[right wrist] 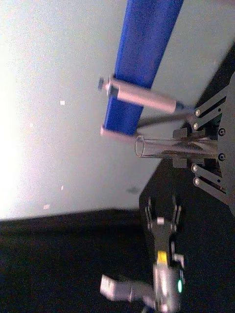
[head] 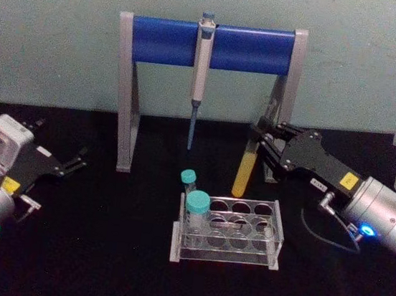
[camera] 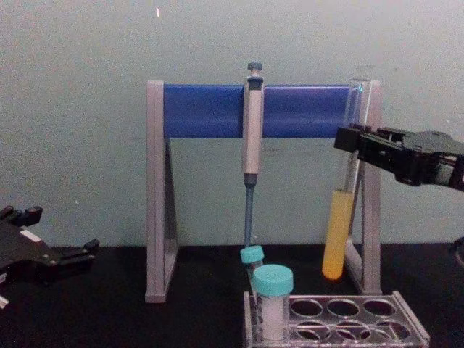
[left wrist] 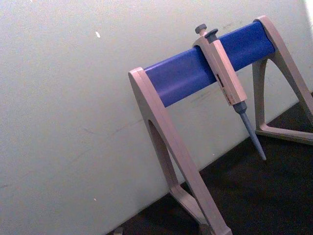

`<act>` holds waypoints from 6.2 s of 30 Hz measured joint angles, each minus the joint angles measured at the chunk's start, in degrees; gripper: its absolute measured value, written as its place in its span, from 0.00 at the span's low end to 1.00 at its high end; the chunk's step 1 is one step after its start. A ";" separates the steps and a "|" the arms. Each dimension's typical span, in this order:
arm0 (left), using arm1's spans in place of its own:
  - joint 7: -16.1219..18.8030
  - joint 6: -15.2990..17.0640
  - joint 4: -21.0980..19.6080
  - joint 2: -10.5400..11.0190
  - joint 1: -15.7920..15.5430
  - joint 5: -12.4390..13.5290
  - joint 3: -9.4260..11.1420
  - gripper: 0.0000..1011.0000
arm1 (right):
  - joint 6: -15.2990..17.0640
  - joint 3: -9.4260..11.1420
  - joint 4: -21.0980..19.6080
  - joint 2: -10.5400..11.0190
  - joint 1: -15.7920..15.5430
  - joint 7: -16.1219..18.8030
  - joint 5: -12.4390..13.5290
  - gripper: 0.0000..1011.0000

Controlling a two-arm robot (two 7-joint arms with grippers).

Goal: Pick up the test tube from the test tube rack, shake it, then place it back into the test tube rack.

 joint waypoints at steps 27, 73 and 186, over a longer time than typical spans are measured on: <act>0.00 0.00 0.00 0.00 0.00 0.00 0.00 0.99 | -1.71 0.71 -3.27 6.56 -2.13 -4.92 -3.32 0.23; 0.00 0.00 0.00 0.00 0.00 0.00 0.00 0.99 | 0.36 -1.98 -1.57 3.23 0.15 -0.24 -0.78 0.23; 0.00 0.00 0.00 0.00 0.00 0.00 0.00 0.99 | -0.17 -6.19 11.16 -1.01 4.11 1.54 -6.43 0.23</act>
